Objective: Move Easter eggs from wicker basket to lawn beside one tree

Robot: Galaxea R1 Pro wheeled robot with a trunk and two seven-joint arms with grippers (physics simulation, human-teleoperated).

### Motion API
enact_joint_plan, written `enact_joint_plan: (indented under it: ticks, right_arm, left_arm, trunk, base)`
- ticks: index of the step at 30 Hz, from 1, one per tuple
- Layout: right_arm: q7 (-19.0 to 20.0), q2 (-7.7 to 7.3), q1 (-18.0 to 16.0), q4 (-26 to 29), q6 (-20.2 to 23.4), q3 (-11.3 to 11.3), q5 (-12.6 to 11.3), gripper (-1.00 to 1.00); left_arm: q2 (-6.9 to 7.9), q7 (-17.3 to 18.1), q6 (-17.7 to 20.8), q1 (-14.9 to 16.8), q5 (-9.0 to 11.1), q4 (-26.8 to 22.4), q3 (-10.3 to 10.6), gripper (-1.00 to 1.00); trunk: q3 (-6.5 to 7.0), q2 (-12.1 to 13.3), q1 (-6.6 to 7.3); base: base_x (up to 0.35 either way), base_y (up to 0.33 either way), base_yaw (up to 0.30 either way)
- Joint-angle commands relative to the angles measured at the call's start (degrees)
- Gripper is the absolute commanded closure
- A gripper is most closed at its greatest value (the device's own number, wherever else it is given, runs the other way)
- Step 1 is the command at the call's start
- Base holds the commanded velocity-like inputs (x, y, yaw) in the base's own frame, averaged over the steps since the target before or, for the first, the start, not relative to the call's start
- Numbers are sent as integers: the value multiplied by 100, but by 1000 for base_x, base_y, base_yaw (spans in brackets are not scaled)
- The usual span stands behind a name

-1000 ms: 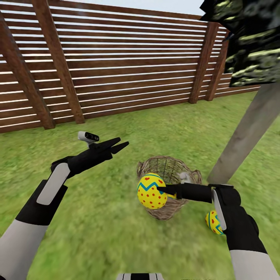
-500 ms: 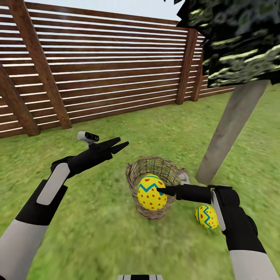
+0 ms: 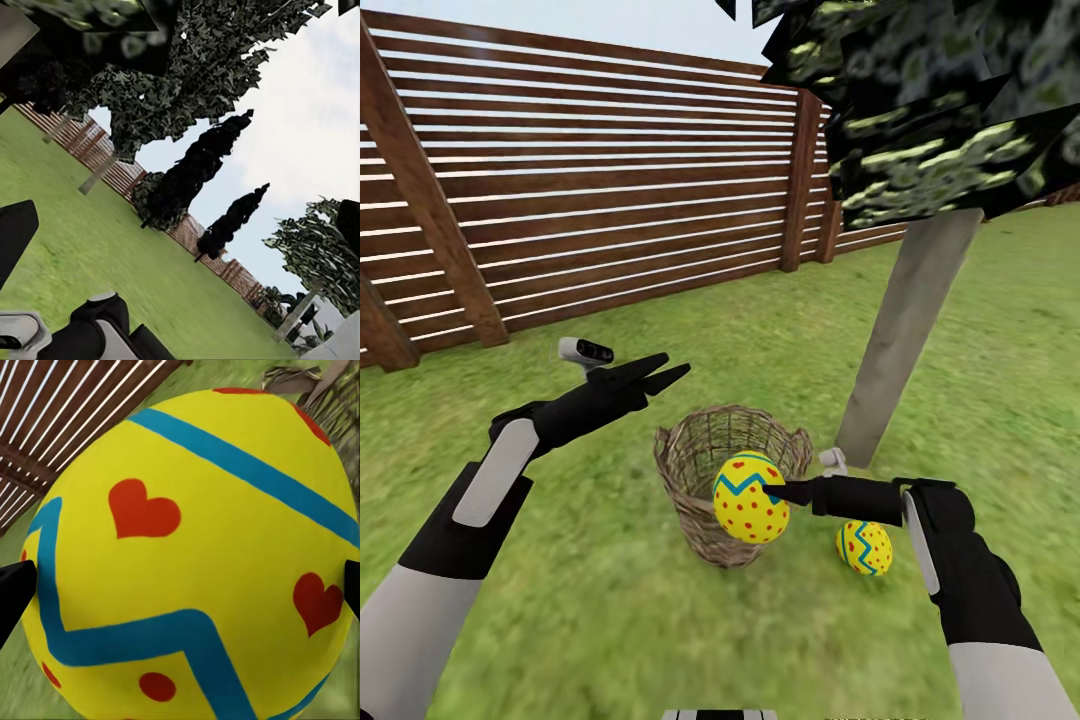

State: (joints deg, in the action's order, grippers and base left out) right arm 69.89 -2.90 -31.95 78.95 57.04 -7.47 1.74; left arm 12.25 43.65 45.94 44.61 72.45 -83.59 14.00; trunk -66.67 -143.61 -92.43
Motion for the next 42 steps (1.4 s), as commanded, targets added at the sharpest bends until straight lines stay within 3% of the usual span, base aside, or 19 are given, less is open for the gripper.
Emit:
enact_joint_plan:
  ticks: [1,13,18,21,22,25,30,34,36,38,42]
  right_arm:
    - [34,0,-5,-1,45,-4,20,100]
    - [-37,-84,4,-281,-23,-22,53,100]
    - [-65,-729,4,-292,-26,-62,46,100]
    - [-47,-1119,3,-279,-26,-271,64,100]
    - [-46,-1389,4,-276,-26,-316,67,100]
    - [-52,-1847,4,-282,-43,-348,64,100]
    - [-95,-2282,3,-293,-179,-405,135,100]
    - [-630,-2350,3,-314,-374,-788,284,100]
    - [-1097,-2341,4,-346,-603,-832,345,100]
    - [-1904,-2331,2,-420,-892,-846,357,100]
    - [-2878,-2305,4,-572,-1407,-850,355,100]
  left_arm:
    - [9,-2,29,3,43,1,6,-100]
    - [-8,-5,29,3,34,1,22,-100]
    - [-12,-5,29,3,24,1,24,-100]
    - [-12,-5,29,3,25,1,23,-100]
    - [-12,-5,29,3,24,1,23,-100]
    - [-12,-10,28,3,23,2,29,-100]
    - [-12,-14,21,3,17,7,30,-100]
    - [-12,-14,20,3,18,6,32,-100]
    - [-12,-14,20,3,19,4,32,-100]
    - [-12,-14,20,3,21,3,32,-100]
    - [-12,-14,20,3,15,1,32,-100]
  trunk:
    - [2,-2,1]
    - [83,-2,1]
    - [117,-2,1]
    - [137,-2,1]
    - [144,-2,1]
    - [165,-2,1]
    - [198,-2,1]
    - [225,-2,1]
    - [236,-2,1]
    - [242,-2,1]
    - [245,-2,1]
  base:
    - [0,0,-205]
    - [0,0,-205]
    - [0,0,-205]
    - [0,0,-205]
    - [0,0,-205]
    - [0,0,-205]
    - [0,0,-205]
    - [0,0,-197]
    - [0,0,-147]
    - [0,0,-80]
    - [0,0,-12]
